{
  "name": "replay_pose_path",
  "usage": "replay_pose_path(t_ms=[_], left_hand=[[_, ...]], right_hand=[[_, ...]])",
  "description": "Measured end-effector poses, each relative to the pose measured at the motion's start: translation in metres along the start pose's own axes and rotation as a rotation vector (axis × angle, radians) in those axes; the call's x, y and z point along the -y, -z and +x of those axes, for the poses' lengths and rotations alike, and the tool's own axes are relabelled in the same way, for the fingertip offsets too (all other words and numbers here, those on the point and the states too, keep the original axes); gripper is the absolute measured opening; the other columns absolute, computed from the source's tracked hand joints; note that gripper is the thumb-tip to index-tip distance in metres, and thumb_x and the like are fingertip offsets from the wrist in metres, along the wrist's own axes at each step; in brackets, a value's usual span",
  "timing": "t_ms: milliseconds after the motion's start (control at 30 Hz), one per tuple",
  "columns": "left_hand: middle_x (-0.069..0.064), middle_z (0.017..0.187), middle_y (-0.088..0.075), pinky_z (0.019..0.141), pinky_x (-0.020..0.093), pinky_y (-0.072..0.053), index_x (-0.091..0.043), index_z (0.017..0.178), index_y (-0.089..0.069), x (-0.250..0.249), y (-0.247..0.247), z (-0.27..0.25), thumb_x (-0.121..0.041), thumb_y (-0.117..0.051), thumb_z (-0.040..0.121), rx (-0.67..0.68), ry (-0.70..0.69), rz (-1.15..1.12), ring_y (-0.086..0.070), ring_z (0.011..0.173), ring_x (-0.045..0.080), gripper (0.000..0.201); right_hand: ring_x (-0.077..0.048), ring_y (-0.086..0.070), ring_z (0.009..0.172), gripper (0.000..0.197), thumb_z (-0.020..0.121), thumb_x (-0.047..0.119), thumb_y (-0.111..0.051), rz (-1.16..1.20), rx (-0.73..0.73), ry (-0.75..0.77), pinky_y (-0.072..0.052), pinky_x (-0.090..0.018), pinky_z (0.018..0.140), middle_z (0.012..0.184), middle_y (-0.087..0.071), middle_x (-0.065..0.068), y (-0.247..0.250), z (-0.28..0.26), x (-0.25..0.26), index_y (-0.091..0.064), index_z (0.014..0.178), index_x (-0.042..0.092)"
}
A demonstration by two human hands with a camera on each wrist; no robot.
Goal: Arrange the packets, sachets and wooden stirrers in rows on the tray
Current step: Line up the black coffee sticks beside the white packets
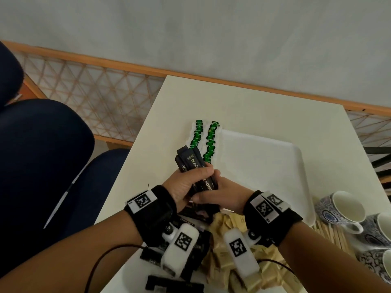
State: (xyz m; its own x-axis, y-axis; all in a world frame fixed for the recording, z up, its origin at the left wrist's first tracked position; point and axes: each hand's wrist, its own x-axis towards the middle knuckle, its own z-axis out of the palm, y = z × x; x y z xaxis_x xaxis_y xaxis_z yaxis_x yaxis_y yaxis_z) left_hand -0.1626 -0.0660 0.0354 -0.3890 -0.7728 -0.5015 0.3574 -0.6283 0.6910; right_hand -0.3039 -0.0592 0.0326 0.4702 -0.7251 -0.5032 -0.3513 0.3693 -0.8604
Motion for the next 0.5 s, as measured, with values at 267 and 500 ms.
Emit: replay_pose_path(t_ms=[267,500], left_hand=[[0.016,0.084,-0.064,0.070,0.039,-0.057,0.000,0.083,-0.062,-0.009,-0.004,0.038,-0.024,-0.071,0.070,-0.075,0.043,-0.033,-0.063,0.076,0.030,0.028],[0.017,0.076,-0.061,0.064,0.039,-0.054,-0.005,0.085,-0.062,-0.016,-0.002,0.068,-0.021,-0.080,0.060,-0.112,-0.016,0.049,-0.062,0.066,0.030,0.034]], right_hand=[[-0.019,-0.070,0.081,0.042,0.084,0.046,-0.059,0.042,-0.155,-0.049,-0.059,-0.037,0.064,0.095,-0.071,-0.008,0.028,0.003,-0.012,-0.060,0.113,0.016],[-0.018,-0.066,0.066,0.041,0.070,0.050,-0.074,-0.029,-0.423,0.016,-0.055,-0.032,0.061,0.074,-0.069,-0.005,0.046,0.022,-0.018,-0.060,0.083,0.013]])
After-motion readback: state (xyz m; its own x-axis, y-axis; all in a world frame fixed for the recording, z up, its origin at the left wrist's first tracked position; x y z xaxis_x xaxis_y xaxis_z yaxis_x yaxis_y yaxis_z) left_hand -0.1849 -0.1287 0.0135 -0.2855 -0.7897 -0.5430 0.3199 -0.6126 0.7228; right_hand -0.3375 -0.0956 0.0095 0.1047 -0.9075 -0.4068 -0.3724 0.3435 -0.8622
